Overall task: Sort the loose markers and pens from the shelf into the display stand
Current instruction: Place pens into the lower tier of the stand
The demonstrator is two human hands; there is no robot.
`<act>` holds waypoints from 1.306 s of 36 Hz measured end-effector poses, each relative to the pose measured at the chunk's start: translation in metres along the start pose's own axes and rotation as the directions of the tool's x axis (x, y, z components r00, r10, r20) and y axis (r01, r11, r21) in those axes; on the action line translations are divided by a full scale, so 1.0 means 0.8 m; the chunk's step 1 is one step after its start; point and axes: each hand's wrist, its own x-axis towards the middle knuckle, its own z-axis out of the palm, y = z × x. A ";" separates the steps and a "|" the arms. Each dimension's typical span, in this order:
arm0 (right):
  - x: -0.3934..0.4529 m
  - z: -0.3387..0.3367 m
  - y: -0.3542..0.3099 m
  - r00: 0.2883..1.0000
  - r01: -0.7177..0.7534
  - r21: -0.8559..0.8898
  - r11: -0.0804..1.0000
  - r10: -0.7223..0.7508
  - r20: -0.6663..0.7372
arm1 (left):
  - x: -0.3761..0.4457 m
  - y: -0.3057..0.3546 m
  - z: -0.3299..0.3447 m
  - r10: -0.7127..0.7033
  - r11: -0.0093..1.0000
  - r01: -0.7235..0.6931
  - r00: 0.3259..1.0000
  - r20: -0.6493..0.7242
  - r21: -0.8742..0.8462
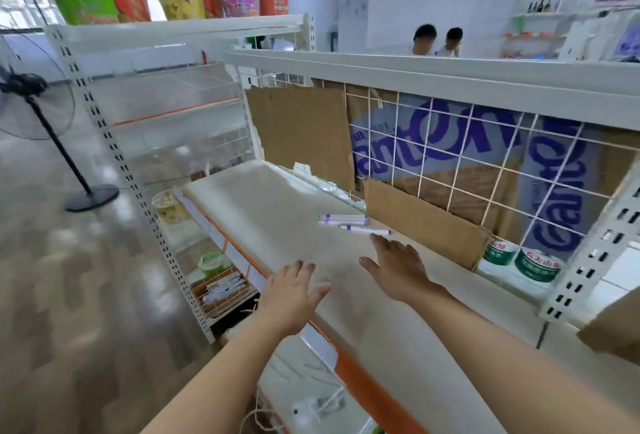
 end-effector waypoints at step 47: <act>0.118 0.051 0.052 0.905 -0.233 0.116 0.965 0.259 -0.338 | 0.302 -0.002 0.009 0.311 0.934 -0.289 0.947 -0.080 0.209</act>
